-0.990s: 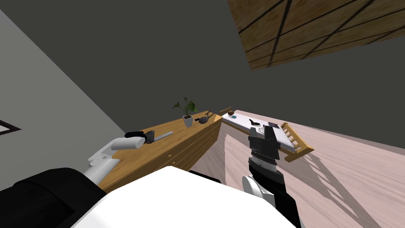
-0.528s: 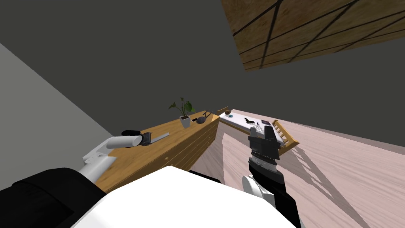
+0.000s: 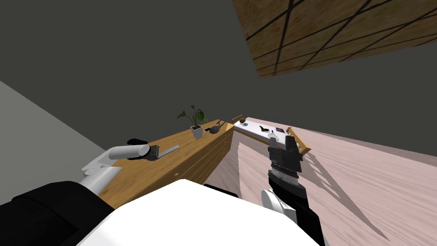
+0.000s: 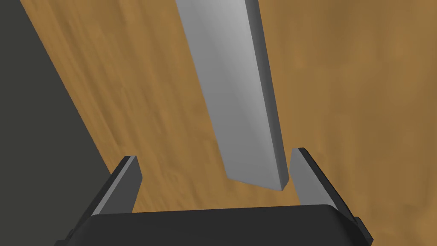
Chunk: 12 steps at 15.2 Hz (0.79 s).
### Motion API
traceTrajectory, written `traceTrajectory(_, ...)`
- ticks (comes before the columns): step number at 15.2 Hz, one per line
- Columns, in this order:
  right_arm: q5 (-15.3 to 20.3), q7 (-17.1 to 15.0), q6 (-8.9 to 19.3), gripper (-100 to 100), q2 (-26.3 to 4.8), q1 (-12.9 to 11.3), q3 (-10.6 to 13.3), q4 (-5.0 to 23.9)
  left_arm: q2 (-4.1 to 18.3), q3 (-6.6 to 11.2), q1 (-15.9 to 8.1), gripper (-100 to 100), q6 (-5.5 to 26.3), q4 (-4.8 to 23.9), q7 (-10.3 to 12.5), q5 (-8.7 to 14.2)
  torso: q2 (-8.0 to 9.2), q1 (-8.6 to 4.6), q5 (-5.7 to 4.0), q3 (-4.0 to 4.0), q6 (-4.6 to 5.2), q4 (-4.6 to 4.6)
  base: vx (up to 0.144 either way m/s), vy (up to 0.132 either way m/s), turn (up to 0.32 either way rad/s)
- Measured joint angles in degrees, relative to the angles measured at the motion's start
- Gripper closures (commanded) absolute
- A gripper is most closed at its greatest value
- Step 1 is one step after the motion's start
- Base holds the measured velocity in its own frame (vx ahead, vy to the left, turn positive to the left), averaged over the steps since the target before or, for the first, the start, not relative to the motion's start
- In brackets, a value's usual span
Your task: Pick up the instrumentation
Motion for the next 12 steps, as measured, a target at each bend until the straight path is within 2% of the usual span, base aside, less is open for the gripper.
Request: traceTrajectory(12,0.00,0.00,0.00,0,0.00,0.00,0.00,0.00,3.56,3.84,-1.36,-100,13.38,6.32,1.30,4.79,-0.05,0.06,0.01,-0.03,0.02,-0.01,0.013,0.020,-0.129)
